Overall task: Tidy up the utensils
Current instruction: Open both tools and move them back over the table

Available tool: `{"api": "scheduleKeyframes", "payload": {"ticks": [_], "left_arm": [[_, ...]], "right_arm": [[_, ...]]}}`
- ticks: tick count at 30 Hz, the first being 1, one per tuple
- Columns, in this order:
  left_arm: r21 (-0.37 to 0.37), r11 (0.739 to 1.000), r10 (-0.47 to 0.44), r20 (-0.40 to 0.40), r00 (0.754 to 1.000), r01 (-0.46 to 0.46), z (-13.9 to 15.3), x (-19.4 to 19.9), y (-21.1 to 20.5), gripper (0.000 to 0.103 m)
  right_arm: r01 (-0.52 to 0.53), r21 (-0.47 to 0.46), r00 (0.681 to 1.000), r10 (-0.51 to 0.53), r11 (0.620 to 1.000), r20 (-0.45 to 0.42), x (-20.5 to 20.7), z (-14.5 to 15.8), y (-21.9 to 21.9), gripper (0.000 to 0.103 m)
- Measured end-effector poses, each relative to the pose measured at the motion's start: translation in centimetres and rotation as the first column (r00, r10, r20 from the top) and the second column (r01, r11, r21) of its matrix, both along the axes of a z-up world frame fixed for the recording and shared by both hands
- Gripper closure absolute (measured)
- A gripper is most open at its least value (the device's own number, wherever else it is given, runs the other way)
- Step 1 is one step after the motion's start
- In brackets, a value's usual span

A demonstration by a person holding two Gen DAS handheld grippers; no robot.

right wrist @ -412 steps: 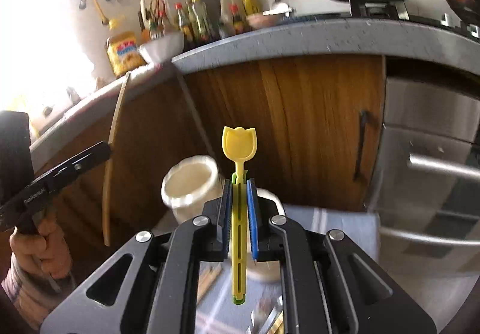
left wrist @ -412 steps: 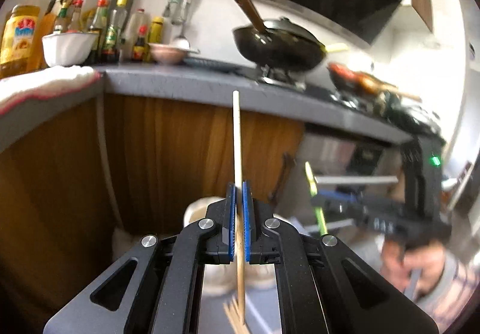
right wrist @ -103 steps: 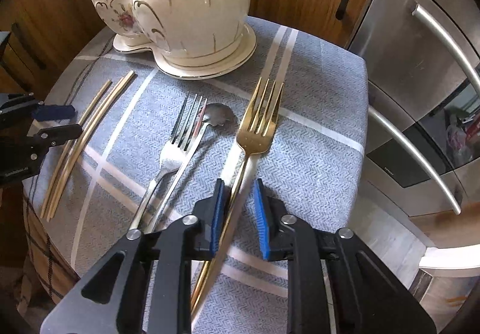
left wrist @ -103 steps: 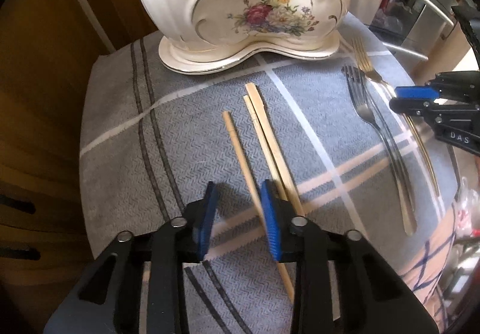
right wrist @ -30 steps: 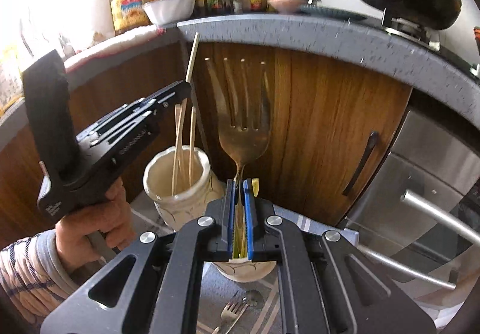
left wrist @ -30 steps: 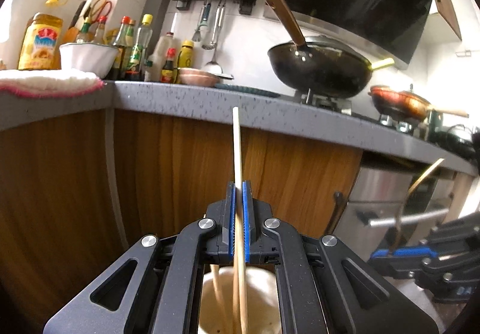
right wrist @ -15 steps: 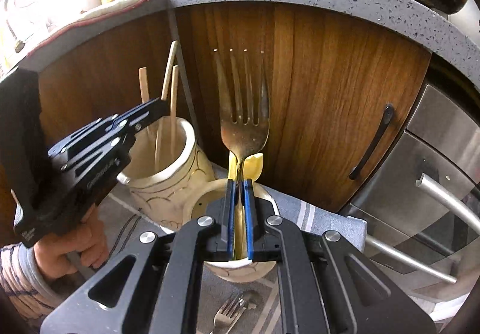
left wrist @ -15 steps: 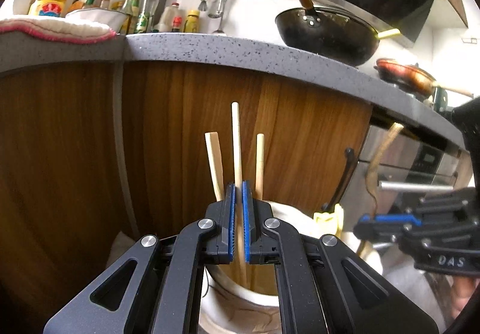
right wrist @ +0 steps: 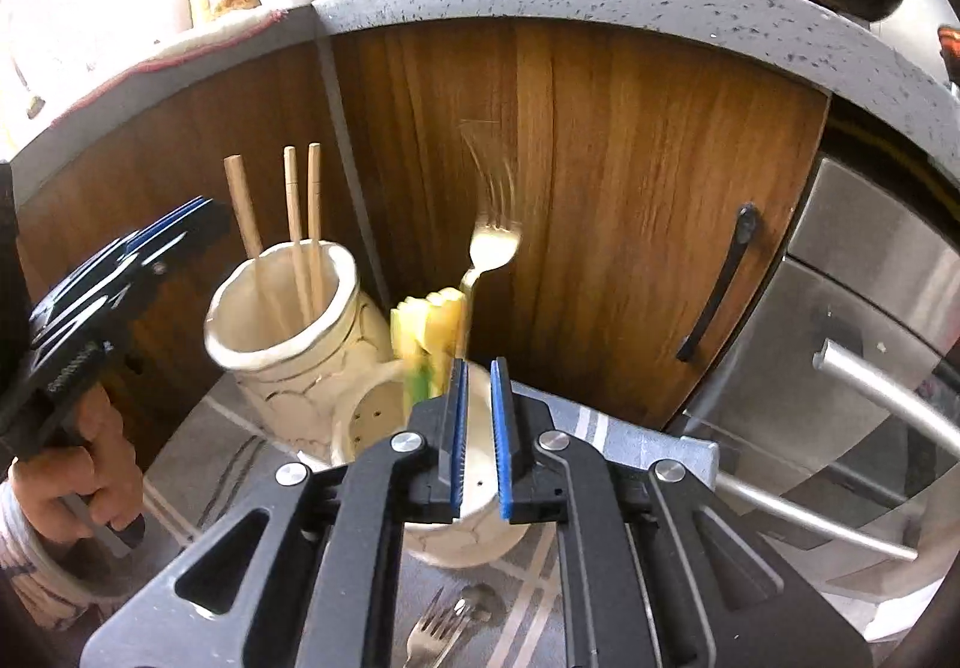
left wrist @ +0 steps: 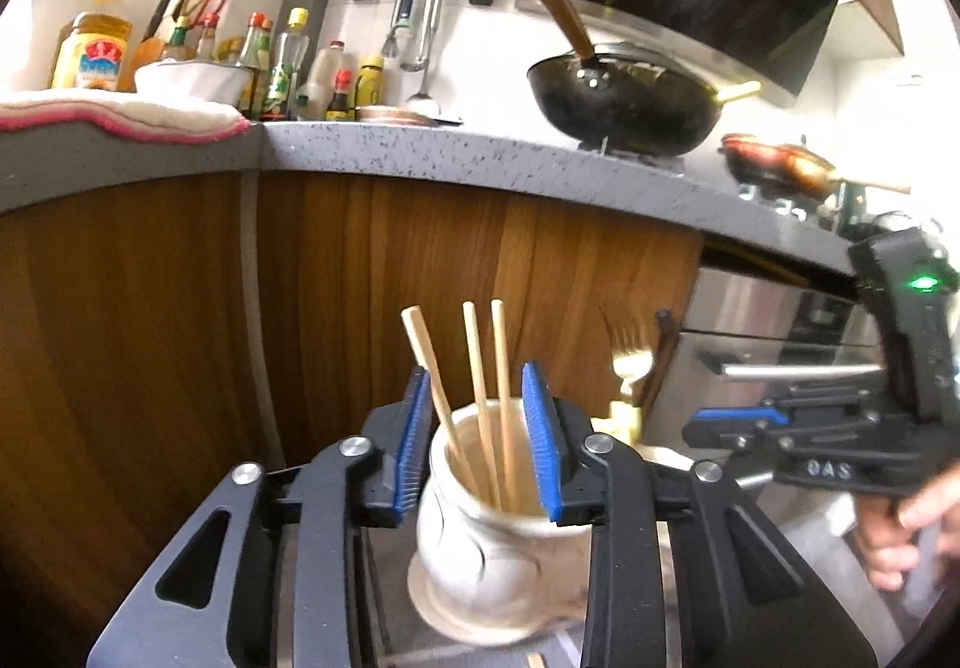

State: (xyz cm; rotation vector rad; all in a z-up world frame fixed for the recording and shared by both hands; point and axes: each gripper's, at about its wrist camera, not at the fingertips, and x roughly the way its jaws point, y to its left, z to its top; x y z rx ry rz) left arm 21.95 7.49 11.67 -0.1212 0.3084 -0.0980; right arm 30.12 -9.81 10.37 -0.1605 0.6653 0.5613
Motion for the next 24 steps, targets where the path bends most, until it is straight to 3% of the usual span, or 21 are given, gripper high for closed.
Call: {"api": "scheduleKeyframes", "payload": {"ticks": [4,8,14,20,24], "left_arm": [[-0.014,1.000,-0.016,-0.033,0.999,0.016,-1.0,-3.1,0.5,0.071],[-0.016,1.000,-0.011,-0.162,0.987,0.008,-3.9,-4.8,0.7,0.071],[-0.002,0.999,-0.047,-0.388,0.921,0.050,-9.9,-5.3,-0.9,0.071],[0.015,0.996,-0.067,-0.479,0.875,0.084,-13.1,-5.1,-2.7,0.071],[0.047,0.994,-0.064,-0.489,0.870,0.099,-13.1,-5.1,-3.7,0.071]], "right_arm": [[-0.008,0.018,1.000,0.008,1.000,-0.005,-2.1,-0.5,-1.4,0.095],[-0.017,0.012,0.999,0.018,1.000,-0.050,-4.3,-2.5,-2.4,0.090],[-0.012,-0.025,0.990,0.008,1.000,-0.142,-7.3,-7.6,-2.6,0.085],[0.005,-0.062,0.978,-0.018,0.998,-0.206,-8.3,-11.3,-2.4,0.085],[0.035,-0.068,0.973,-0.049,0.997,-0.225,-7.6,-12.4,-2.5,0.085]]}}
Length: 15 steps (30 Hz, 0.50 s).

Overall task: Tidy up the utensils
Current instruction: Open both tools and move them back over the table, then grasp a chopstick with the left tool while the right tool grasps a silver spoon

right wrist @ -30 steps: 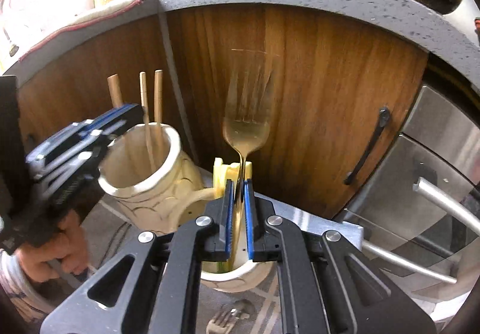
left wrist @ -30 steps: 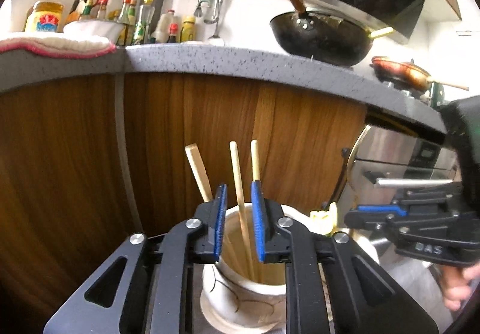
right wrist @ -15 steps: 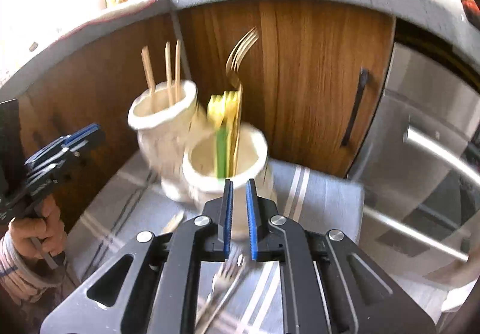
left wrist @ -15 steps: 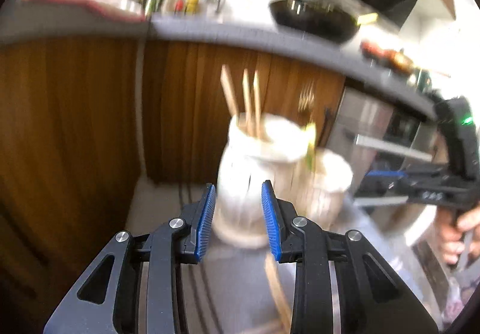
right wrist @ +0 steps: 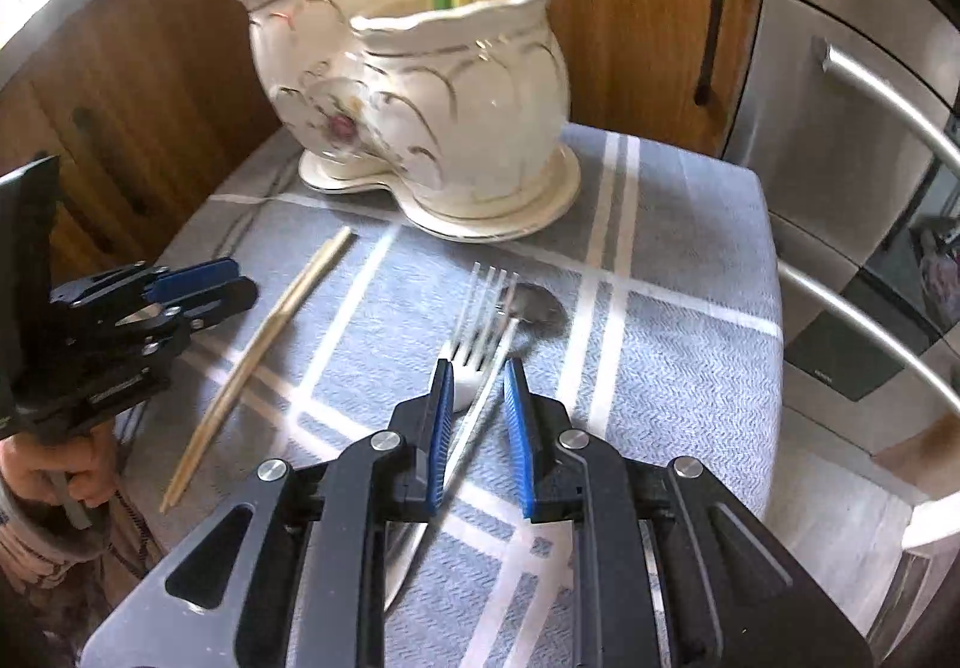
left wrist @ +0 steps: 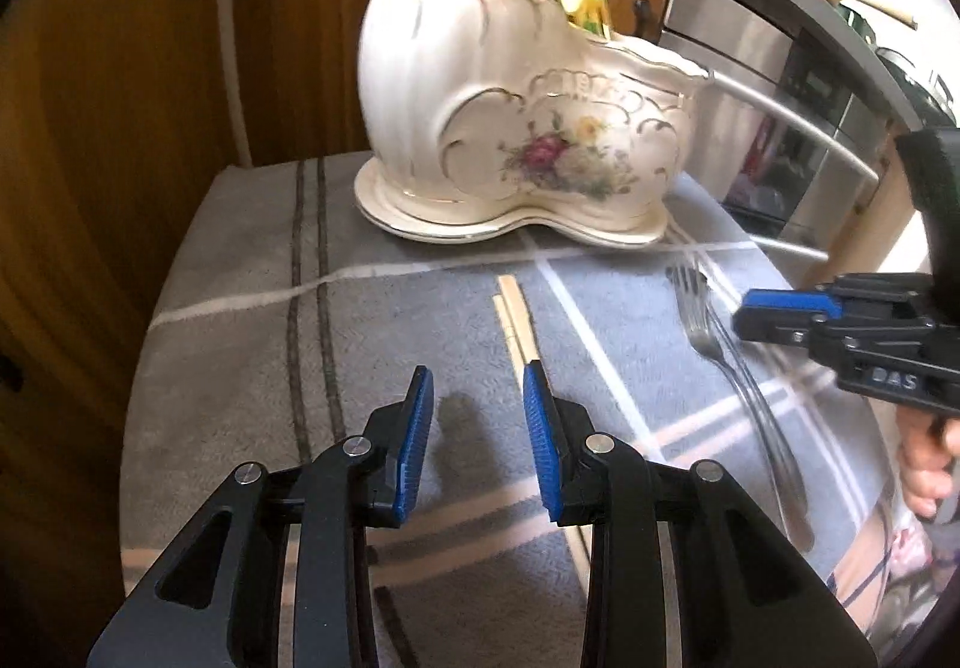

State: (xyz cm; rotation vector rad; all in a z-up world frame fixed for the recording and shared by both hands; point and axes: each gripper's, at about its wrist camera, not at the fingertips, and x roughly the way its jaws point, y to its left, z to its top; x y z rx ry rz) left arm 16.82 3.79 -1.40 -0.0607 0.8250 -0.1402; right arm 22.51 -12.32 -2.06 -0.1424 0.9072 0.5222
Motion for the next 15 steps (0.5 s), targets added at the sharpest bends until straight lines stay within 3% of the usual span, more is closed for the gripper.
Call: {"api": "scheduleKeyframes", "payload": {"ticks": [6,15], "left_arm": [[0.069,0.997,-0.024,-0.028,0.999,0.026,-0.6,0.2,-1.4,0.071],[0.079,0.996,-0.030,-0.039,0.999,0.033,-0.6,0.2,-1.4,0.071]], "right_arm": [[-0.002,-0.041,1.000,0.002,0.999,0.007,1.2,-1.3,0.7,0.086],[-0.001,-0.086,1.000,0.002,0.996,0.012,0.8,-1.4,-0.5,0.088]]}}
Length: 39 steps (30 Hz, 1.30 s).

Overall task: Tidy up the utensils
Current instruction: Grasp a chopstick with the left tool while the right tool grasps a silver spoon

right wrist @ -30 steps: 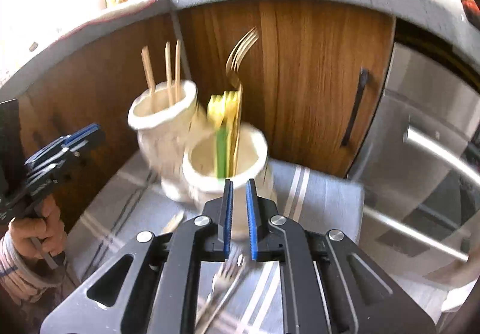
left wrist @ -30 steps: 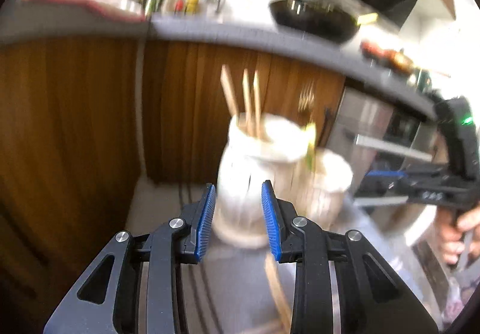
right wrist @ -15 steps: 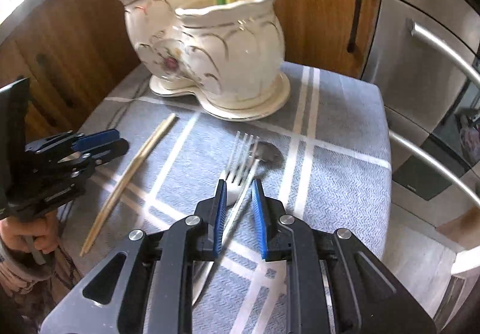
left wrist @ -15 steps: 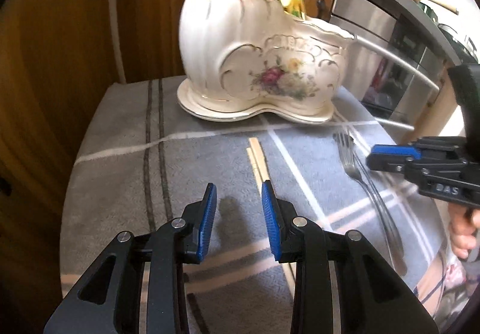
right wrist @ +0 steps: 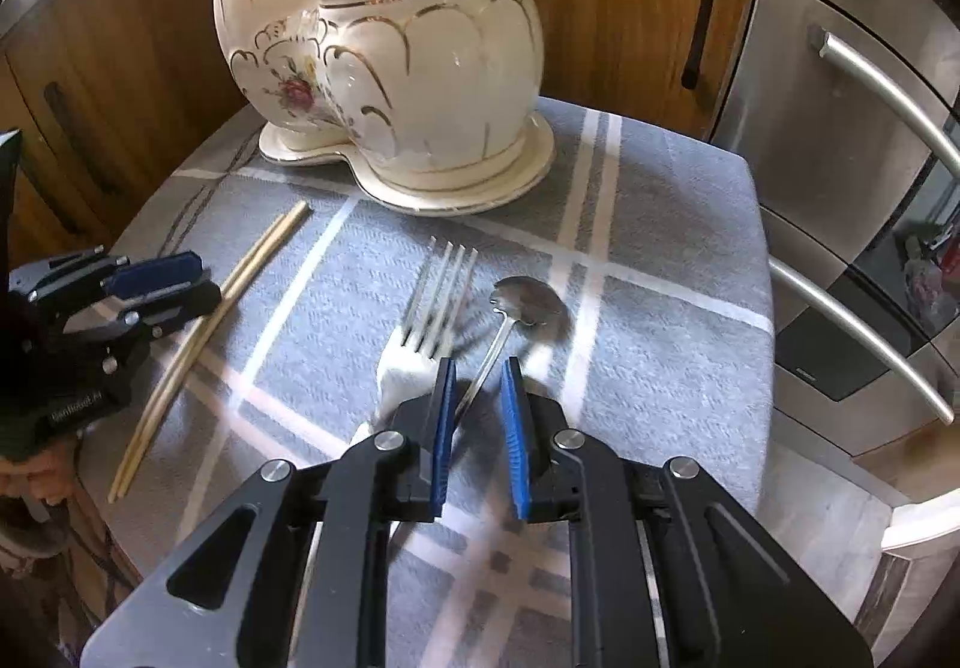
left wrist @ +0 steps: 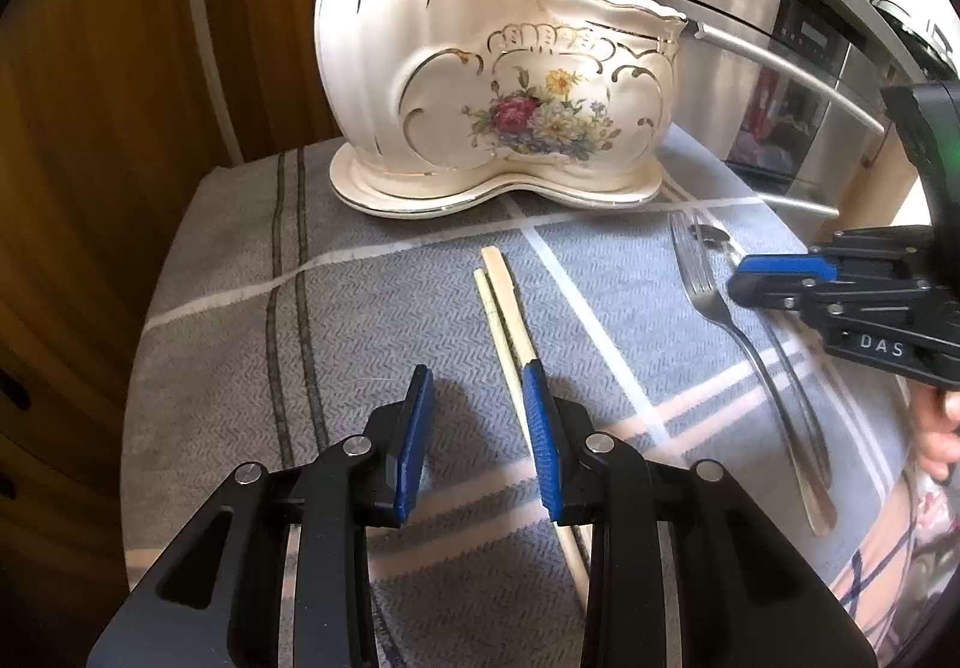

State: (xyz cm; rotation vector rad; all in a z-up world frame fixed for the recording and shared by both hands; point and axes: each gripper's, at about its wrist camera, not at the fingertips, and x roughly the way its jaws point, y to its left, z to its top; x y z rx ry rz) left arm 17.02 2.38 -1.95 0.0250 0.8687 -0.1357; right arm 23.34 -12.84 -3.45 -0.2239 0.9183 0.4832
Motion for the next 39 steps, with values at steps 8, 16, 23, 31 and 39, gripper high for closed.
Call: {"api": "scheduleKeyframes", "payload": {"ticks": [8,16,23,31,39], "left_arm": [[0.119,0.992,-0.040,-0.031,0.999,0.044,0.1,0.5,-1.7,0.070],[0.160,0.986,-0.040,-0.047,0.998,0.047,0.2,0.5,-1.4,0.070],[0.136,0.990,-0.033,-0.086,0.996,0.044,0.4,0.5,-0.2,0.073],[0.182,0.978,-0.059,-0.201,0.978,0.097,0.5,1.8,-0.8,0.069],[0.149,0.981,-0.083,-0.262,0.961,0.125,0.8,1.3,-0.1,0.068]], "right_arm": [[0.007,-0.047,1.000,-0.007,0.999,-0.018,0.6,0.1,-0.9,0.088],[-0.008,-0.049,0.999,0.006,0.999,-0.036,2.1,0.4,-0.6,0.091],[-0.085,-0.120,0.996,0.080,0.989,-0.038,1.3,0.5,-0.2,0.100],[-0.106,-0.216,0.993,0.091,0.971,-0.080,1.9,0.9,1.0,0.100],[-0.122,-0.245,0.991,0.106,0.962,-0.080,2.1,0.9,1.4,0.100]]}}
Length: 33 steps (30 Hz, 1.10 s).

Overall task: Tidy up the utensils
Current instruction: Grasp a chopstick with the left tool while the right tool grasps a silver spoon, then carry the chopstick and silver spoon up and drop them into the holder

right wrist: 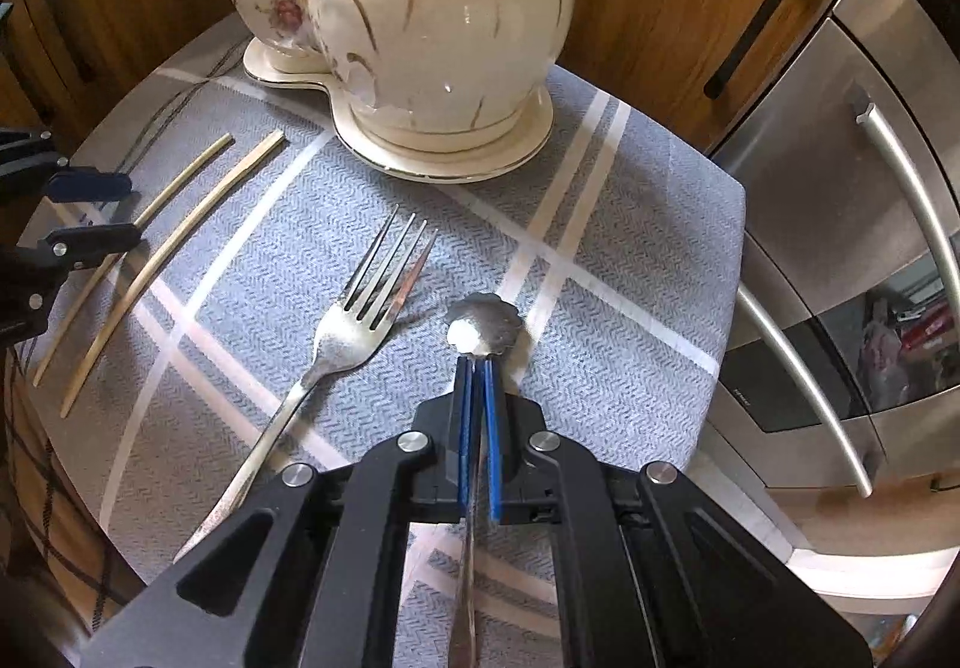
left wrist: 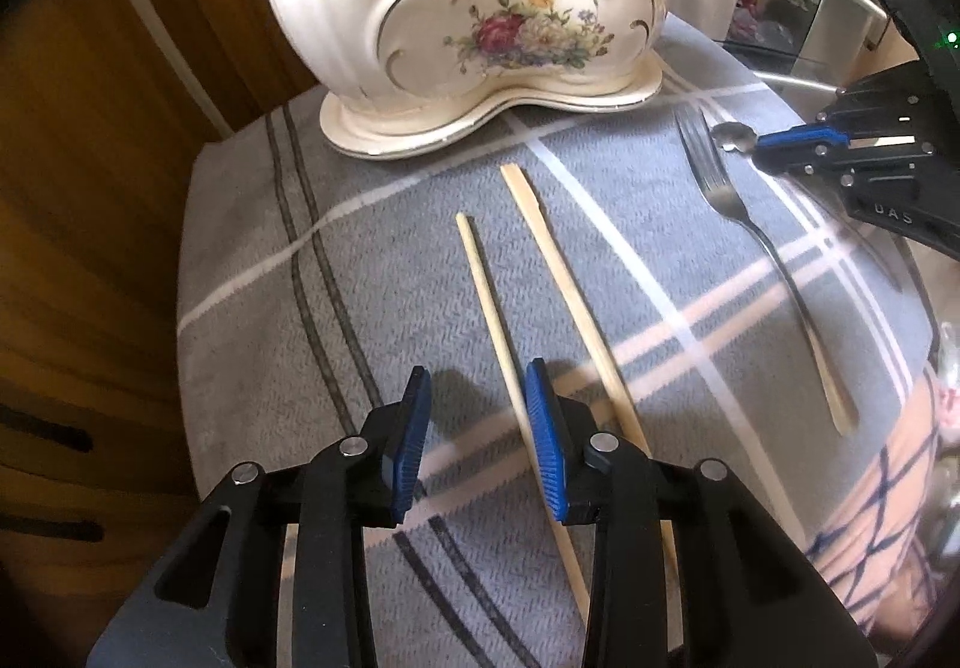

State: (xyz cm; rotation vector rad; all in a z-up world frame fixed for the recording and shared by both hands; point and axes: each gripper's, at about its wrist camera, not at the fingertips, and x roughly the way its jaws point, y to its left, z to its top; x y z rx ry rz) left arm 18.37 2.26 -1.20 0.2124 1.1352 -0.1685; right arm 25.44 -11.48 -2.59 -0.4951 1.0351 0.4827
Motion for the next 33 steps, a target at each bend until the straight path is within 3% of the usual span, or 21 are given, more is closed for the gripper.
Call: {"api": "scheduleKeyframes", "payload": {"ticks": [4,5,6,7,13,17,20,26,33], "left_arm": [[-0.044,0.999,0.006,-0.018,1.000,-0.007,0.0,-0.1,1.0,0.071],[-0.042,0.999,0.008,-0.016,1.000,-0.009,0.0,-0.1,1.0,0.075],[-0.039,0.999,0.013,-0.008,1.000,-0.013,0.0,-0.2,1.1,0.093],[-0.038,0.999,0.016,-0.006,1.000,-0.016,0.1,-0.3,1.2,0.098],[-0.191,0.977,0.101,0.045,0.994,-0.091,0.6,-1.1,3.7,0.099],[-0.308,0.946,0.147,0.140,0.979,-0.097,2.9,-2.4,5.4,0.099],[-0.350,0.934,0.167,0.245,0.955,-0.073,5.5,-3.6,6.2,0.099],[-0.346,0.938,0.176,0.462,0.869,-0.006,10.6,-4.5,5.7,0.099],[-0.380,0.925,0.208,0.546,0.811,0.019,15.2,-1.5,5.2,0.099]], "right_arm": [[-0.004,-0.006,1.000,0.004,1.000,0.026,-0.3,-0.1,0.1,0.100],[0.001,-0.002,1.000,-0.001,1.000,0.027,-0.3,-0.1,0.0,0.100],[0.004,0.008,1.000,-0.004,1.000,0.025,-0.4,-0.1,-0.1,0.100],[0.007,0.018,1.000,-0.007,1.000,0.023,-0.6,0.0,-0.3,0.100],[0.016,0.100,0.999,-0.022,0.995,0.049,-1.8,2.1,-1.4,0.100],[0.017,0.188,0.996,-0.034,0.982,0.084,-2.7,4.6,-2.3,0.100],[0.018,0.251,0.992,-0.048,0.968,0.116,-3.6,6.4,-2.9,0.100],[0.010,0.371,0.975,-0.090,0.929,0.201,-3.8,10.3,-3.3,0.100],[-0.029,0.511,0.944,-0.143,0.859,0.296,-3.1,15.3,-3.2,0.100]]}}
